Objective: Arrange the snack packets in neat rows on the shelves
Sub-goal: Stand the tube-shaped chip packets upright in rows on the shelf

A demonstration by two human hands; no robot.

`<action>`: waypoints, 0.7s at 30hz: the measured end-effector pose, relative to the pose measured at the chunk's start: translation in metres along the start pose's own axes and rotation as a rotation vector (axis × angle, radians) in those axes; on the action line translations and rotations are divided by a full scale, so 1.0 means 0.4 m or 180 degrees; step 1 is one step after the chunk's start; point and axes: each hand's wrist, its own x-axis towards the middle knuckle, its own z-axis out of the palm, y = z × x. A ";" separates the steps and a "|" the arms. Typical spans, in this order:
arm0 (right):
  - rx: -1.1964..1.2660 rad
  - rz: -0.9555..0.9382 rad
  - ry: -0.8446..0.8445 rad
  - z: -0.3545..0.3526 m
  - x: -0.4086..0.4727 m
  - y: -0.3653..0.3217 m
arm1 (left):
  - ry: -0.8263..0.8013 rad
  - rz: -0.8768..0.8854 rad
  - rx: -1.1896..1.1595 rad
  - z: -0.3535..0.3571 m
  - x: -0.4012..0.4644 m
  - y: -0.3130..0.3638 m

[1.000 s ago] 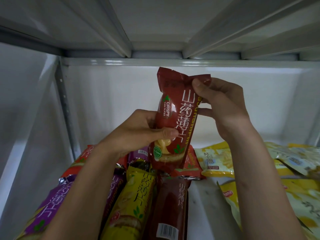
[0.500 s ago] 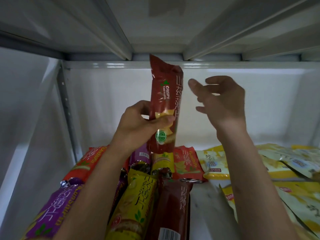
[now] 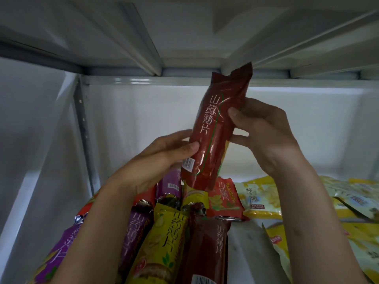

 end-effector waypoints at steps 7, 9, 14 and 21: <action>-0.0283 -0.0171 0.0134 0.033 -0.001 -0.007 | 0.0509 0.0105 0.0095 0.039 0.010 0.019; -0.0347 -0.0348 0.0213 0.043 -0.006 -0.003 | 0.0653 0.0142 0.0324 0.039 0.014 0.016; -0.0044 -0.0295 0.0339 0.028 -0.003 -0.002 | 0.0146 0.0192 -0.0094 0.041 0.006 0.017; 0.0396 -0.0362 0.0480 0.029 -0.001 -0.006 | 0.0353 0.0351 -0.0085 0.033 0.006 0.021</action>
